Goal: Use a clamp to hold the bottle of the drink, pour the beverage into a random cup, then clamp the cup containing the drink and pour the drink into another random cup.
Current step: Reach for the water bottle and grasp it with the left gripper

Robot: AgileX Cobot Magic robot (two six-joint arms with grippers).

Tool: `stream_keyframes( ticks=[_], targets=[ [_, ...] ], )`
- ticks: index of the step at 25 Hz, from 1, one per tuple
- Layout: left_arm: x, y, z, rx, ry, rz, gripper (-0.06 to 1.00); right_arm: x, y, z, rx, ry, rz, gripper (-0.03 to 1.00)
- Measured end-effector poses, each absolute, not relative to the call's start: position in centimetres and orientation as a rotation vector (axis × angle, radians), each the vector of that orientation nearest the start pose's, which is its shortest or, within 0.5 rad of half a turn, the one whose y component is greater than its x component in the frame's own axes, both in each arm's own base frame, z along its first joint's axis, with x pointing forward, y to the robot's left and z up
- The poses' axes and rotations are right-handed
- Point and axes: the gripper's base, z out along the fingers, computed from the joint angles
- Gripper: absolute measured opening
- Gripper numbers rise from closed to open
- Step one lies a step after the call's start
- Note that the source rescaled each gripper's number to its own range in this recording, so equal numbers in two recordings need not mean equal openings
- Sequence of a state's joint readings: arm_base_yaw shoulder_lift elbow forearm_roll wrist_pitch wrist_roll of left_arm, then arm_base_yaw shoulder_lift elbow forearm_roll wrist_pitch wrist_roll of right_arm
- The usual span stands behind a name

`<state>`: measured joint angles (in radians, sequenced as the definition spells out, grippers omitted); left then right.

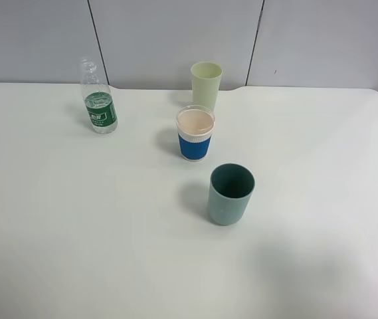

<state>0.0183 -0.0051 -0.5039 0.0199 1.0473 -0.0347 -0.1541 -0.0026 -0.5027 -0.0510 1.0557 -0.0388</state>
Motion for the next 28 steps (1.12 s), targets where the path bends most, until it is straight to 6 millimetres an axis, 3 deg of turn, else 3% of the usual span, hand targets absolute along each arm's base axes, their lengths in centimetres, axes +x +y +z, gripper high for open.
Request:
stream_keyframes(
  ticks=[28],
  targets=[
    [-0.56, 0.15, 27.94, -0.054, 2.021, 0.013, 1.00, -0.60, -0.32, 27.85, 0.120, 2.034, -0.182, 0.99]
  ],
)
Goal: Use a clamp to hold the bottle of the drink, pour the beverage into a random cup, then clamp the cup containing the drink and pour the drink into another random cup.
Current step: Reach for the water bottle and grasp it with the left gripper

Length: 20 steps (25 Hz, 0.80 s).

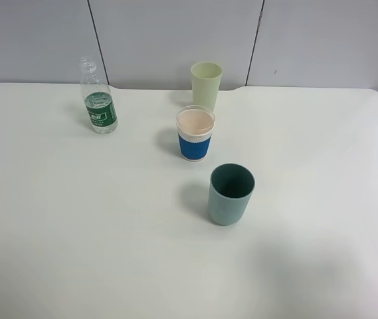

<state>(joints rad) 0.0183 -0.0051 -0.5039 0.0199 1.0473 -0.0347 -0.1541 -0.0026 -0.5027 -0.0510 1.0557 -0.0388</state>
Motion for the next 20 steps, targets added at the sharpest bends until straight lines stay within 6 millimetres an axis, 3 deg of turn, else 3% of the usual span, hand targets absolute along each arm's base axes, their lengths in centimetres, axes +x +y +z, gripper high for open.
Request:
stream_keyframes(
  ticks=[20],
  targets=[
    [-0.57, 0.15, 27.94, -0.055, 2.022, 0.013, 1.00, -0.60, -0.32, 27.85, 0.120, 2.034, -0.182, 0.99]
  ],
)
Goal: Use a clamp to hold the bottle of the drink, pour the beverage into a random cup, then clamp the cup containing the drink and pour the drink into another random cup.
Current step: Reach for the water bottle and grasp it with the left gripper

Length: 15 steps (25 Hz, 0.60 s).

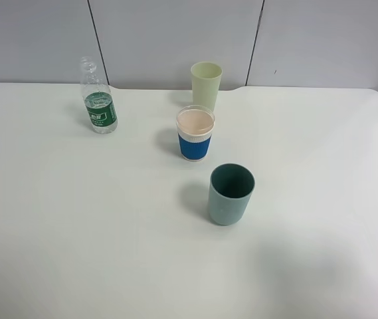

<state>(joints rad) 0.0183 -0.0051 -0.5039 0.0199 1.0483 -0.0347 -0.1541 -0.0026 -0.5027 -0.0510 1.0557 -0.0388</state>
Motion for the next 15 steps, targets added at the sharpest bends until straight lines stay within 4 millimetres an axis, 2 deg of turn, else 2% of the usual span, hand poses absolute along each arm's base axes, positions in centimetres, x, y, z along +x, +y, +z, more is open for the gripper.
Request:
stream_keyframes(
  ticks=[15],
  targets=[
    [-0.57, 0.15, 27.94, -0.055, 2.022, 0.013, 1.00, -0.60, -0.32, 27.85, 0.120, 2.034, -0.182, 0.99]
  ],
)
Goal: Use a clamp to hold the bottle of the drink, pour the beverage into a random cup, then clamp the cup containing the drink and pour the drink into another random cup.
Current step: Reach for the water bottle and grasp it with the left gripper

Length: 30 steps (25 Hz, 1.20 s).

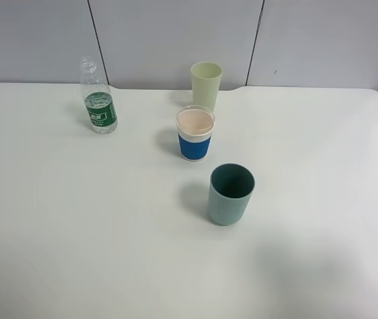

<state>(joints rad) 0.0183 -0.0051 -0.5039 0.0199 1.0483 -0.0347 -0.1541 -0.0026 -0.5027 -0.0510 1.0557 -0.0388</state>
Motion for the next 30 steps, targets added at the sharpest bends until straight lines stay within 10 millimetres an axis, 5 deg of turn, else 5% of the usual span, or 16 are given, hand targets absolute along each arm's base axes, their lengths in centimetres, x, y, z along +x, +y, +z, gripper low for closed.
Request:
stream_keyframes(
  ticks=[30],
  targets=[
    [-0.57, 0.21, 27.94, -0.063, 2.022, 0.017, 1.00, -0.60, -0.32, 27.85, 0.120, 2.034, -0.182, 0.99]
  ],
)
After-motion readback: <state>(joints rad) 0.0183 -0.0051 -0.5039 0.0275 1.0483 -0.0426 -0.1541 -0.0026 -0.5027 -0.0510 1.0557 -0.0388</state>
